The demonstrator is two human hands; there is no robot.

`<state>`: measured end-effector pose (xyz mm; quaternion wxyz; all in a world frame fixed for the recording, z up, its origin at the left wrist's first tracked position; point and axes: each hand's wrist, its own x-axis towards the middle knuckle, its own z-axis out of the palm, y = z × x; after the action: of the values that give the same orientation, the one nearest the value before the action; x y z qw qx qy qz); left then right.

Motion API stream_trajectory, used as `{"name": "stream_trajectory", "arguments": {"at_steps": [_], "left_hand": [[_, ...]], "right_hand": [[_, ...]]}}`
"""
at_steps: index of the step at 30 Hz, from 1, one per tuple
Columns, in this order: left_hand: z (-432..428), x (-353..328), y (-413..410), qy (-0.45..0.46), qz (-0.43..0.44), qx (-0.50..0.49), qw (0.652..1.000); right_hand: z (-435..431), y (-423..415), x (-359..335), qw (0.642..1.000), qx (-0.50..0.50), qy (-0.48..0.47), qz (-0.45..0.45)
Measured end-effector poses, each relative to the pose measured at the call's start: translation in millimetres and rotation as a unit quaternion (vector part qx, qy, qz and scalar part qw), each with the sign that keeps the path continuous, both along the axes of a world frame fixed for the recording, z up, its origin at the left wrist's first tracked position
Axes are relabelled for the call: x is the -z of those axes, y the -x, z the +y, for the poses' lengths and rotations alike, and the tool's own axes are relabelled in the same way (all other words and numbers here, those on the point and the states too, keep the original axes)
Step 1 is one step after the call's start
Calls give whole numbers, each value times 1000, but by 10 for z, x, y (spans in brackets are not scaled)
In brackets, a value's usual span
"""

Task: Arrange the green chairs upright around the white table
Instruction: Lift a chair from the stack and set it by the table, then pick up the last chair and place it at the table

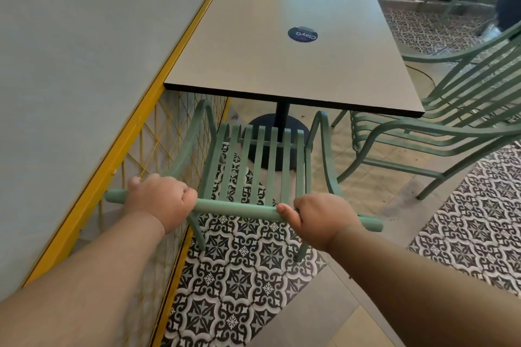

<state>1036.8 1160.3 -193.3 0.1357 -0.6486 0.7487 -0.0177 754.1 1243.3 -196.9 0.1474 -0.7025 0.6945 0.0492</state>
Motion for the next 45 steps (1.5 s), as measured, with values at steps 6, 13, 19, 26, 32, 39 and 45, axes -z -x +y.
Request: {"name": "stream_trajectory", "arguments": {"at_steps": [6, 13, 19, 26, 32, 39, 45], "left_hand": [[547, -524, 438, -39, 14, -13, 999], [1333, -1292, 746, -11, 281, 113, 953], [1433, -1540, 1456, -33, 283, 231, 931], [1481, -1580, 2613, -38, 279, 338, 898], [1300, -1551, 3832, -43, 258, 377, 889], [954, -1632, 4832, -53, 267, 368, 889], [303, -1677, 5573, -40, 274, 365, 889]], "right_hand": [[332, 8, -338, 998, 65, -17, 10], [1731, 546, -1238, 969, 211, 98, -86], [2388, 1091, -1497, 941, 306, 126, -73], [2753, 1897, -1484, 916, 364, 162, -51], [2851, 2990, -1545, 901, 398, 165, -43], [2554, 4005, -1656, 897, 409, 158, -50], [1979, 4791, -1625, 892, 417, 165, -49]]}}
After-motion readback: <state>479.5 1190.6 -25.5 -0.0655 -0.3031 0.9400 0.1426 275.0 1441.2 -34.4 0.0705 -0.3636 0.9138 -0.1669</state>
